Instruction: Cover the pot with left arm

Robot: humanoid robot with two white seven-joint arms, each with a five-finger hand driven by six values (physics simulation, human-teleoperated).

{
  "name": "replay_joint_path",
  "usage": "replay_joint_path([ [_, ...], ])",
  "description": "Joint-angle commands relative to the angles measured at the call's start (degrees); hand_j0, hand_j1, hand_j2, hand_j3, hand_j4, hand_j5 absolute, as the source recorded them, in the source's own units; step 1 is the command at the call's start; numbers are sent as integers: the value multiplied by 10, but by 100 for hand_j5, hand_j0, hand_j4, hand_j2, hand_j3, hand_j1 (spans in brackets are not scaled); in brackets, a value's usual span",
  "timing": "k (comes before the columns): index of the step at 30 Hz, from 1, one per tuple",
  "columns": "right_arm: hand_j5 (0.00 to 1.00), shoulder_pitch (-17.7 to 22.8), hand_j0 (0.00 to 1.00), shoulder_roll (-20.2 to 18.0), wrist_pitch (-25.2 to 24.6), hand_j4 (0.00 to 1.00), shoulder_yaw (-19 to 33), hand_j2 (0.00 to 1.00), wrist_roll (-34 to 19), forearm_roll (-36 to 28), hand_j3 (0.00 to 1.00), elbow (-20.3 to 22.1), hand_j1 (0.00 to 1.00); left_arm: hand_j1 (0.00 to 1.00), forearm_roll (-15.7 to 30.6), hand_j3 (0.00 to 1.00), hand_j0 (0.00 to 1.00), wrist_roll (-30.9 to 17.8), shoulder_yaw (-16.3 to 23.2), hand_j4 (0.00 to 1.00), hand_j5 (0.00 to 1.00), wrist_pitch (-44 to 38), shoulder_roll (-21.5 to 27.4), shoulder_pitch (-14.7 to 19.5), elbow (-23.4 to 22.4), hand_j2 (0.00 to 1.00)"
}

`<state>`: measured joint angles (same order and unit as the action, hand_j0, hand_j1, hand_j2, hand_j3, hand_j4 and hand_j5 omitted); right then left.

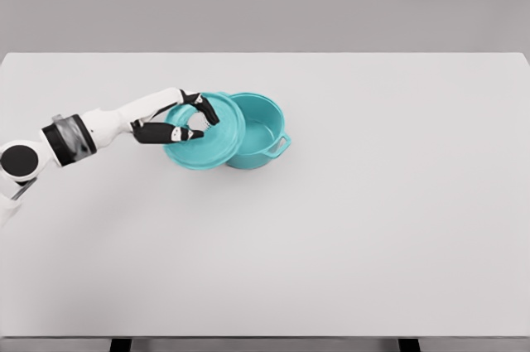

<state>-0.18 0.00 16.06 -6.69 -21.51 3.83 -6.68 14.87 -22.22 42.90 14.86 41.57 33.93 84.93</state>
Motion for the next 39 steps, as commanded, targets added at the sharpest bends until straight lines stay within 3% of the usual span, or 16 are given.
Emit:
replay_joint_path([
  [1, 100, 0, 100, 0, 0, 100, 0, 100, 0, 0, 100, 0, 100, 52, 3, 52, 52, 0, 1, 52, 52, -1, -9, 0, -6, 52],
  [39, 100, 0, 100, 0, 0, 100, 0, 100, 0, 0, 100, 0, 100, 52, 3, 52, 52, -5, 43, 52, 52, -15, -84, 71, -85, 52],
])
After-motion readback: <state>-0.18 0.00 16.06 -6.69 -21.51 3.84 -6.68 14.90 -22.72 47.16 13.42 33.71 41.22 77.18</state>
